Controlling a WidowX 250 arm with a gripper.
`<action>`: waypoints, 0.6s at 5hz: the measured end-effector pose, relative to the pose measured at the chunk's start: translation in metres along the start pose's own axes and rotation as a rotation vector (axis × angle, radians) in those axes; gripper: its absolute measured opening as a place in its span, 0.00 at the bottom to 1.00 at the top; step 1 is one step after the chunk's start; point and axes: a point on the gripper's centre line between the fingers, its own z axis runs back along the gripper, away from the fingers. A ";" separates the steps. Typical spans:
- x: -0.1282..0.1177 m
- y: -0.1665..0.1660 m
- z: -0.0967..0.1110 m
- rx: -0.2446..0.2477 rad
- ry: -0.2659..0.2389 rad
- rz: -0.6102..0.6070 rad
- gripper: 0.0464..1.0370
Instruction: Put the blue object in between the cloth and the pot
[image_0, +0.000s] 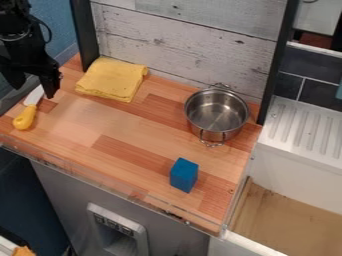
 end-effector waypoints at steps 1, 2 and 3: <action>-0.007 -0.005 -0.010 -0.014 0.031 0.004 0.96; -0.026 -0.046 -0.013 -0.012 0.084 -0.039 0.96; -0.036 -0.084 -0.004 -0.056 0.080 -0.059 0.96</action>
